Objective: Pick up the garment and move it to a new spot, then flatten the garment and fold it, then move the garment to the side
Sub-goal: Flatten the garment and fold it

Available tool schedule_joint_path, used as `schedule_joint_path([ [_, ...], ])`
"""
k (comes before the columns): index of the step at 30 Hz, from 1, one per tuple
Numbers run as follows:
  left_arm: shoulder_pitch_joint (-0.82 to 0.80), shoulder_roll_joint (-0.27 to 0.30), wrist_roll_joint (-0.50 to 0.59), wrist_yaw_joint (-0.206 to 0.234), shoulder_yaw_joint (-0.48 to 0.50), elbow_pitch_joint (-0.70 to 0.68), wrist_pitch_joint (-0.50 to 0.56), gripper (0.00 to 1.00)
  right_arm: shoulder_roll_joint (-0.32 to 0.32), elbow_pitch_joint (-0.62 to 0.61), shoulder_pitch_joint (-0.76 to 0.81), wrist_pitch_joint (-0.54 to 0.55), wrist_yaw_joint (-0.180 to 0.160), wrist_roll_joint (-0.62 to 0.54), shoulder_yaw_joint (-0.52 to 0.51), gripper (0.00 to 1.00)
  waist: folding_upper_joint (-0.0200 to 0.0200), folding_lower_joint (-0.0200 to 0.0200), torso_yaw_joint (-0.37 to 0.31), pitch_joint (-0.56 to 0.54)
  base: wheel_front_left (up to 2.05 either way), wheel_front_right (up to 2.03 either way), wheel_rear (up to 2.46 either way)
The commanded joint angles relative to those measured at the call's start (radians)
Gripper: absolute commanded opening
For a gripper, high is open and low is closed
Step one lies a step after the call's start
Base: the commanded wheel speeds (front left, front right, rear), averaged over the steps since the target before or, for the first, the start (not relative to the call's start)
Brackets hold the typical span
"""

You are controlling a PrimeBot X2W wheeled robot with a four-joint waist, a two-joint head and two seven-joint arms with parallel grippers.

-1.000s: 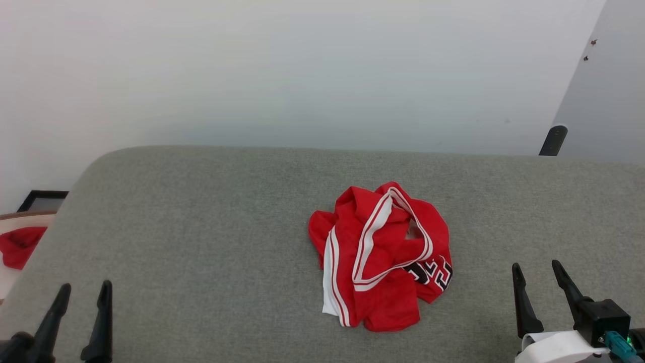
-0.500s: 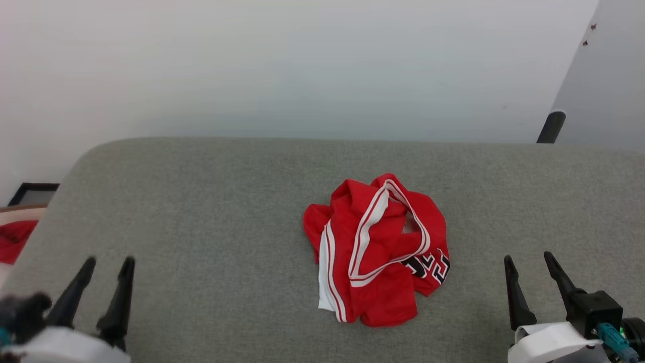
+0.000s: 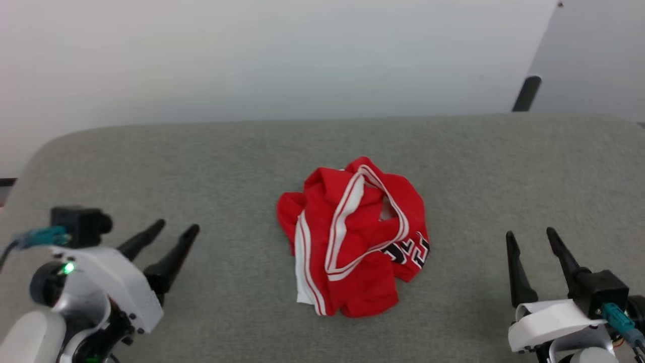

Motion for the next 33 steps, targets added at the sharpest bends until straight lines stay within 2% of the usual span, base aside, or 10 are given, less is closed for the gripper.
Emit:
schedule_joint_path([
  [1,-0.022,0.008,-0.017,-0.004,-0.02,0.012,0.046,1.0,0.001,-0.005,-0.014,-0.004,0.0,0.007,-0.004,1.0,0.0,0.0,-0.041,0.036,0.0,0.0,0.0],
  [7,-0.069,0.013,-0.068,0.007,-0.081,0.052,0.206,1.0,0.001,-0.021,-0.03,-0.003,0.0,0.018,-0.012,1.0,0.0,0.0,-0.087,0.08,0.0,0.0,0.0],
  [13,-0.106,0.003,-0.1,0.011,-0.137,0.079,0.319,1.0,0.001,-0.033,-0.047,-0.003,0.0,0.032,-0.011,1.0,0.0,0.0,-0.123,0.115,0.0,0.0,0.0],
  [22,-0.157,0.0,-0.106,0.003,-0.207,0.094,0.401,1.0,0.001,-0.047,-0.07,-0.003,0.0,0.052,0.004,1.0,0.0,0.0,-0.156,0.157,0.0,0.0,0.0],
  [33,-0.193,0.007,-0.109,-0.002,-0.263,0.124,0.42,1.0,0.001,-0.058,-0.096,-0.003,0.0,0.076,0.01,1.0,0.0,0.0,-0.19,0.204,0.0,0.0,0.0],
])
